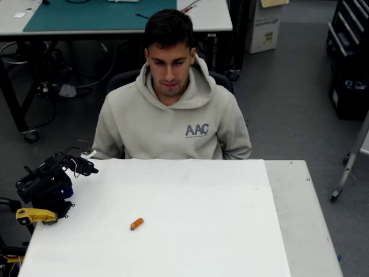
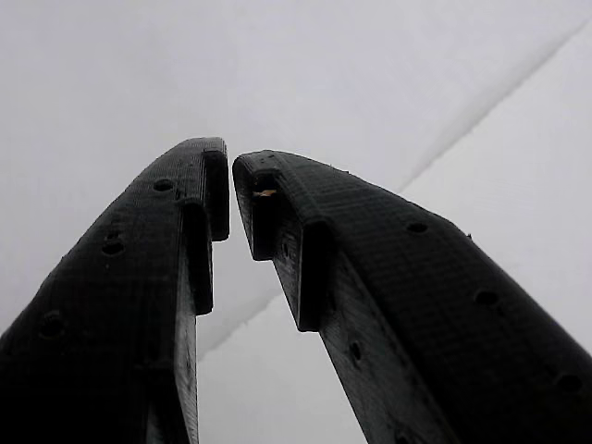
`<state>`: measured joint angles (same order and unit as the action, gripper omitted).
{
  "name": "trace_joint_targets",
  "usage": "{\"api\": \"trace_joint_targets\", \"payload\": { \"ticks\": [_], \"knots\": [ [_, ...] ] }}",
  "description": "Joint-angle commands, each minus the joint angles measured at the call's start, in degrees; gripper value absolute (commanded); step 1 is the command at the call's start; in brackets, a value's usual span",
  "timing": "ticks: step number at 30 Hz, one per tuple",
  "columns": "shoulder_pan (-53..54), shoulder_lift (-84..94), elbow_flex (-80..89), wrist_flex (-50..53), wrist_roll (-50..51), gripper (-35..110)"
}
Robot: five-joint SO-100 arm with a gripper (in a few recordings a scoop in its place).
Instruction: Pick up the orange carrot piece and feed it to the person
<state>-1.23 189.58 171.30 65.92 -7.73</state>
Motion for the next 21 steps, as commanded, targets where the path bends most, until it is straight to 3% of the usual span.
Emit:
{"api": "trace_joint_targets", "payload": {
  "ticks": [1, 21],
  "knots": [
    [-1.0, 1.0, -4.0, 0.4, -0.5, -3],
    [-1.0, 1.0, -4.0, 0.4, -0.9, -3]
  ]
}}
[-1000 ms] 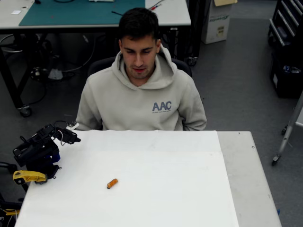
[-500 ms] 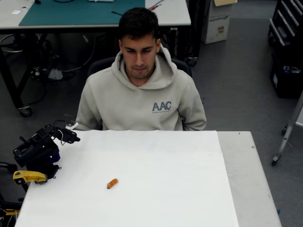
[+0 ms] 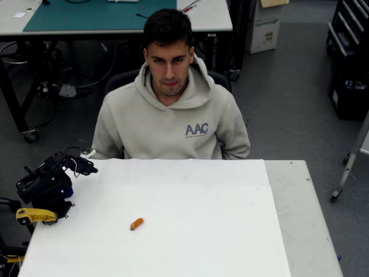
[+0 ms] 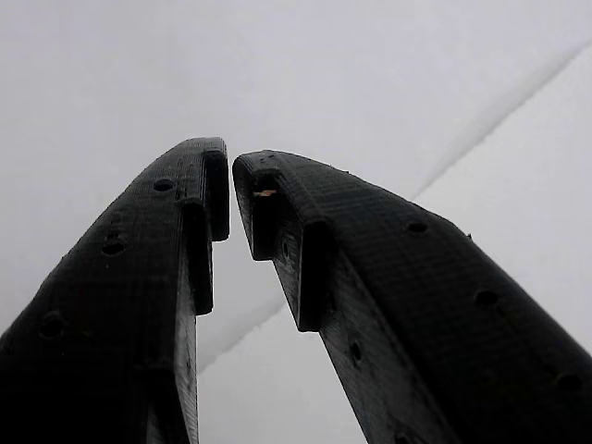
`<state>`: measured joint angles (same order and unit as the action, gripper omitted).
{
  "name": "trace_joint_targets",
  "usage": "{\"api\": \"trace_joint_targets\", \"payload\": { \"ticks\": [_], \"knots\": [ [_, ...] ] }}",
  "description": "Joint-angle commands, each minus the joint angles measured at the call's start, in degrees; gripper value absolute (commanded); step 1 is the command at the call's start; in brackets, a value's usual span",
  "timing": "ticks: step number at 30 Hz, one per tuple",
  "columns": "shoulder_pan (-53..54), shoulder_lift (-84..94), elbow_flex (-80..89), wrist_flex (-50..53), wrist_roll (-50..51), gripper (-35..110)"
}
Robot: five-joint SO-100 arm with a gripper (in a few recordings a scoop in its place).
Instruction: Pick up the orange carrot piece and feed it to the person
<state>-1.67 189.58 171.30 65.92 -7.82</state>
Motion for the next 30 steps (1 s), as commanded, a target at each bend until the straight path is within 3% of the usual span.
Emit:
{"api": "trace_joint_targets", "payload": {
  "ticks": [1, 11, 30],
  "knots": [
    [-0.4, 0.9, -4.0, 0.4, -0.8, -3],
    [0.4, -2.7, -7.8, 0.3, -0.9, -3],
    [14.9, -48.2, -45.9, 0.3, -1.0, -3]
  ]
}}
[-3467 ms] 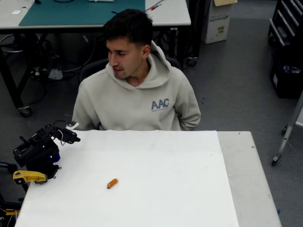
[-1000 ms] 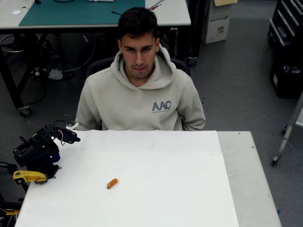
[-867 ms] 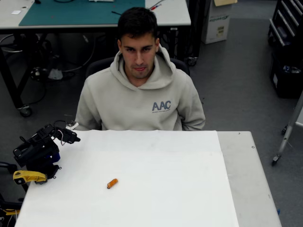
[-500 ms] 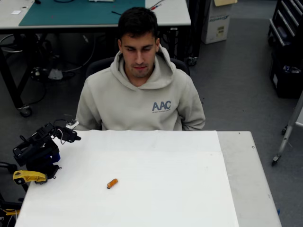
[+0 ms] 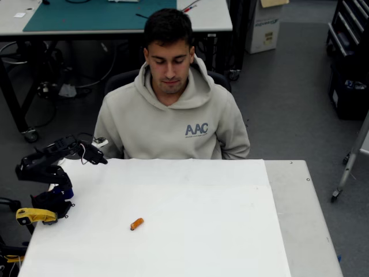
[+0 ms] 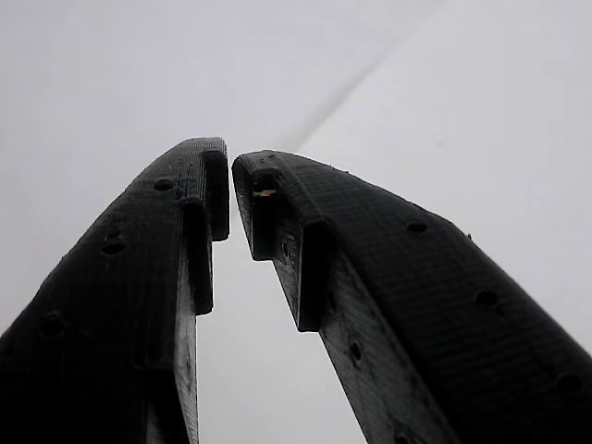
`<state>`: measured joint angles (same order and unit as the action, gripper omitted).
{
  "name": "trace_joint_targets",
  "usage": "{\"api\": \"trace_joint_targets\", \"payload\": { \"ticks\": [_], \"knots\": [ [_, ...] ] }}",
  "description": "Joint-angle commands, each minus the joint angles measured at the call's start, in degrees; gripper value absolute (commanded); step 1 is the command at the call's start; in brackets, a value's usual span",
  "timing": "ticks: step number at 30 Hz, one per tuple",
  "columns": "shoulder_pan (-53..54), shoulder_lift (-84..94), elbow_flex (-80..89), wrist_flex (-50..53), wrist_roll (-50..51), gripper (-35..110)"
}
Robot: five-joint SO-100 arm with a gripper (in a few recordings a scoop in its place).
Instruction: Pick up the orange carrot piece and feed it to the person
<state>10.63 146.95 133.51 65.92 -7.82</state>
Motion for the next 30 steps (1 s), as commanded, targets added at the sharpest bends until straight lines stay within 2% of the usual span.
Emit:
{"api": "trace_joint_targets", "payload": {
  "ticks": [1, 8, 30],
  "knots": [
    [3.5, -7.8, -9.5, 0.3, -1.1, -3],
    [9.2, -21.1, -18.0, 0.3, -2.1, -3],
    [34.5, -44.8, -35.4, 0.4, -27.9, -3]
  ]
}}
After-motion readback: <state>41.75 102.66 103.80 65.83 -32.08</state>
